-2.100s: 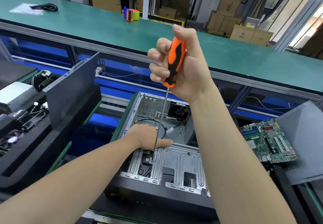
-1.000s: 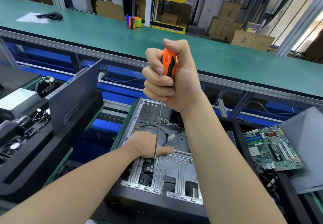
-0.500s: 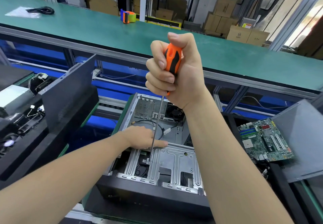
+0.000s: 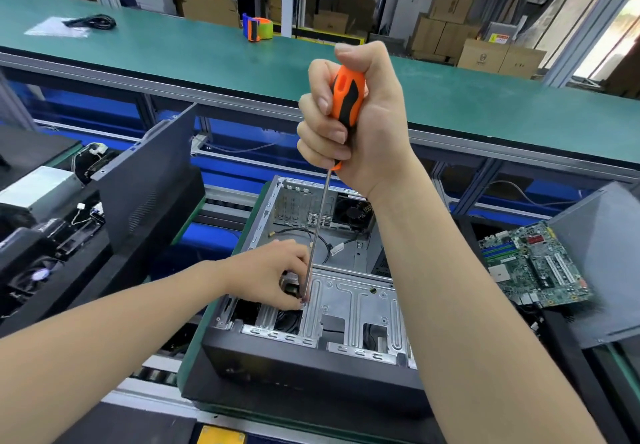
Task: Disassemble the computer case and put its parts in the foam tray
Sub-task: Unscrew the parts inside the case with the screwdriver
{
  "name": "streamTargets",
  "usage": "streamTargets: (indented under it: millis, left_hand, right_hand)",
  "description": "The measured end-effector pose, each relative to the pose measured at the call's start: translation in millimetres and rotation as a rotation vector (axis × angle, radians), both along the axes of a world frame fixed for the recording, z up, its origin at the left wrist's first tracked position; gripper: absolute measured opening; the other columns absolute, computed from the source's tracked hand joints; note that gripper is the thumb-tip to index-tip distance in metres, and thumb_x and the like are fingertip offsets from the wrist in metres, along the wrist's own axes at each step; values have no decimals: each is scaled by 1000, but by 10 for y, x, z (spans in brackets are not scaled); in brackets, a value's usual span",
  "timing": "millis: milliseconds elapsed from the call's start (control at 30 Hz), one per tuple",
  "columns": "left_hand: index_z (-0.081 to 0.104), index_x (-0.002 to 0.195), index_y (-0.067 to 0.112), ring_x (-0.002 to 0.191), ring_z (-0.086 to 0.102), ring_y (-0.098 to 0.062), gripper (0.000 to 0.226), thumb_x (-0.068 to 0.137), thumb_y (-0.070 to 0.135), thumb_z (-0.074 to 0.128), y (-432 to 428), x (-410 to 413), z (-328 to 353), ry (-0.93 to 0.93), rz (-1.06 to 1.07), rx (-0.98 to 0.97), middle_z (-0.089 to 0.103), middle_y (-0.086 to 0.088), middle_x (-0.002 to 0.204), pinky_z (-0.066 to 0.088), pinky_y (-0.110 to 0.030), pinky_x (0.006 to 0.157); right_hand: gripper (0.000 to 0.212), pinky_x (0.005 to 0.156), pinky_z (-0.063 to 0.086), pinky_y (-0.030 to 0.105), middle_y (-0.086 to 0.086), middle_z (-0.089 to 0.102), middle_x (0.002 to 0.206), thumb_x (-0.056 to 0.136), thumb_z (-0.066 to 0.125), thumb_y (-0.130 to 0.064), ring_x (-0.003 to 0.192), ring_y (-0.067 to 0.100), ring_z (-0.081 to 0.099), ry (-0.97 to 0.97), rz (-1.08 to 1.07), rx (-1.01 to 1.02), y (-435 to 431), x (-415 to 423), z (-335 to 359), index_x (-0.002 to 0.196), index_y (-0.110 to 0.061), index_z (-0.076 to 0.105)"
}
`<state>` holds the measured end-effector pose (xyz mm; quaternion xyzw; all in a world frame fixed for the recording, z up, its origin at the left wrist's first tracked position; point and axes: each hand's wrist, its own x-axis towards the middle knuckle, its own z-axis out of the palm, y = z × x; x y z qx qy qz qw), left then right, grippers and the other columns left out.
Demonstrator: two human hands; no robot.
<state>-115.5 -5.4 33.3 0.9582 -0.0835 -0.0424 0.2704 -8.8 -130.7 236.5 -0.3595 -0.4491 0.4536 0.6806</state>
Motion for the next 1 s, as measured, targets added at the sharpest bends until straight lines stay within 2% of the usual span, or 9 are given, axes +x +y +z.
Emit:
streamTargets:
  millis: [100,233,433,533,600,733,833,900,1000]
  left_hand:
    - [78,85,36,111,51,-4,17,81,52,82,4,-24,-21,-18,33,-23,60,19,107,37,-28,104]
    - [79,83,33,108,52,-5,19,82,51,81,-5,-50,-15,-62,35,-25,63,17,104,36,-27,105]
    - [71,93,29,108,45,-8,20,93,48,67,-68,-46,-58,-66,-22,150,53,12,107,34,-31,103]
    - [65,92,28,103,39,-5,15,94,42,62,-123,-32,-68,-62,-49,207,43,17,106,29,-16,99]
    - [63,94,24,102,39,-3,13,95,36,61,-158,-34,-92,-32,-38,191,38,19,105,29,-11,94]
    - [58,98,21,98,45,-5,13,100,33,55,-221,-22,-111,39,9,133,40,14,106,41,-19,93]
    - [52,91,18,83,50,-14,15,102,29,53,-244,35,-80,90,141,58,45,5,98,49,-31,81]
    - [46,82,15,66,40,-17,20,101,19,52,-259,101,-68,97,282,-56,47,5,83,40,-31,66]
    - [47,88,14,69,34,-17,15,100,6,44,-280,256,-35,101,477,-199,45,-3,78,30,-30,58]
  right_hand:
    - [41,41,18,24,4,23,46,103,27,-30,35,16,14,-12,-1,4,-6,-20,30,69,-10,38]
    - [42,41,16,26,5,22,47,104,27,-30,36,16,13,-42,-23,5,-15,-51,46,69,-10,38]
    - [42,42,16,28,5,26,47,104,30,-30,37,18,15,-91,-47,11,-48,-65,67,68,-10,40]
    - [43,43,17,29,5,27,48,104,32,-31,38,19,16,-106,-78,5,-62,-62,66,68,-10,41]
    - [43,44,17,30,5,28,48,104,33,-32,39,19,16,-114,-110,-6,-76,-63,68,68,-10,42]
    - [42,45,21,30,3,29,50,104,42,-33,41,21,18,-166,-201,-13,-142,-67,112,69,-10,43]
    - [40,47,27,31,3,31,51,102,60,-18,41,21,22,-274,-349,31,-187,-58,160,67,-14,40]
    - [43,48,34,30,5,36,49,99,63,-6,41,22,29,-335,-513,84,-189,-53,174,63,-14,40]
    - [41,51,43,32,14,48,47,92,63,-8,45,31,42,-473,-932,145,-195,-14,149,57,-2,43]
